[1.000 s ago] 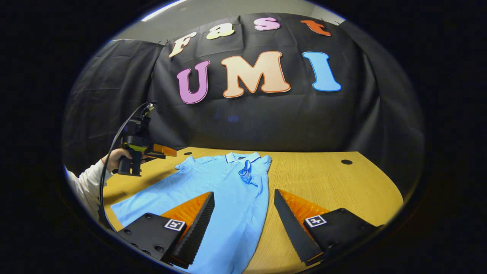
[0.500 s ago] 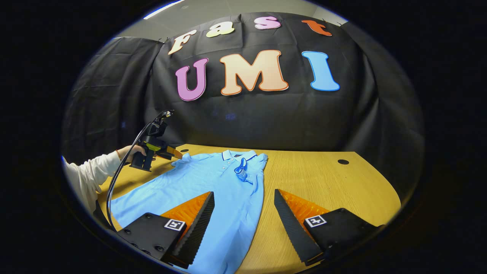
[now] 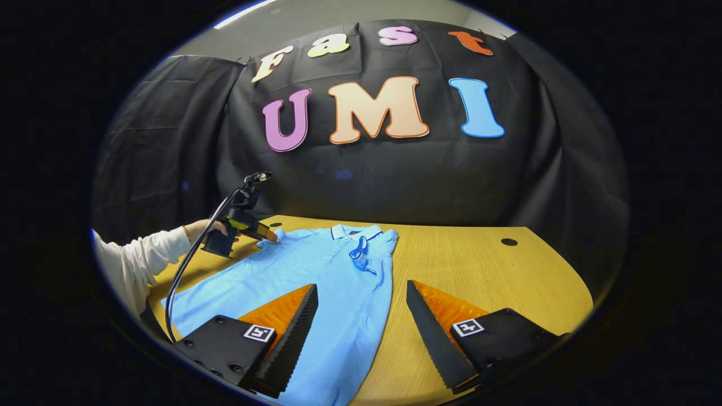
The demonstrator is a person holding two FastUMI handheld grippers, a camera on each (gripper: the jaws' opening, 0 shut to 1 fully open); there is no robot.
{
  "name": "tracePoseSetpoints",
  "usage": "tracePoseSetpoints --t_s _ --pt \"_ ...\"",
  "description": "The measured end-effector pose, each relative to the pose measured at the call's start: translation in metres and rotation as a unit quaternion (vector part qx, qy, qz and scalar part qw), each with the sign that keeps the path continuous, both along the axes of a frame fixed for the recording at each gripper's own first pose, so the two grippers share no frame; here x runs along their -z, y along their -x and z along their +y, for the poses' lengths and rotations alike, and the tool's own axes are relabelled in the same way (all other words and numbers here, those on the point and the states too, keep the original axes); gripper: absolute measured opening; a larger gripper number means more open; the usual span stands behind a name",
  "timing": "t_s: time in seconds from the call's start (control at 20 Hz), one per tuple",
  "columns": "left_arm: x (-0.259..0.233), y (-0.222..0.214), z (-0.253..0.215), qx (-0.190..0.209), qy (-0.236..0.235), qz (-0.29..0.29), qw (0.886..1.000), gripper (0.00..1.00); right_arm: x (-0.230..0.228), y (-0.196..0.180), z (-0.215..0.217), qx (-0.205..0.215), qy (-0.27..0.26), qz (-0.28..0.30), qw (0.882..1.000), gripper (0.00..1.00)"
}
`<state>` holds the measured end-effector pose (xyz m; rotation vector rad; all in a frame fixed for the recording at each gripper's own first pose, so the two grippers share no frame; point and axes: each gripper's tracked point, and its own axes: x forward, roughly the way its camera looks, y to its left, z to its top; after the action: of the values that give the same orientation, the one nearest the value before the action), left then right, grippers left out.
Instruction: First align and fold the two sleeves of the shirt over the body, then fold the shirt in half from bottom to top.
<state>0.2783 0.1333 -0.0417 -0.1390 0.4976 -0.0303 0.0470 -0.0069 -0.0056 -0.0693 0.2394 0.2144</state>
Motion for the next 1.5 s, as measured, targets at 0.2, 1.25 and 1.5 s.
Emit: tracePoseSetpoints --t_s 0.2,1.25,1.5 --pt "0.003 0.0 0.003 0.003 -0.011 0.003 1.0 0.64 0.002 0.0 -0.001 0.0 -0.001 0.003 1.0 0.98" --pt "-0.081 0.013 -0.117 0.129 -0.044 -0.067 0.988 0.0 0.012 0.003 0.009 -0.011 0.004 0.017 1.0 0.98" --pt "-0.063 0.009 -0.182 0.185 -0.064 -0.057 0.979 0.0 0.011 0.005 0.013 -0.018 0.002 0.019 1.0 0.98"
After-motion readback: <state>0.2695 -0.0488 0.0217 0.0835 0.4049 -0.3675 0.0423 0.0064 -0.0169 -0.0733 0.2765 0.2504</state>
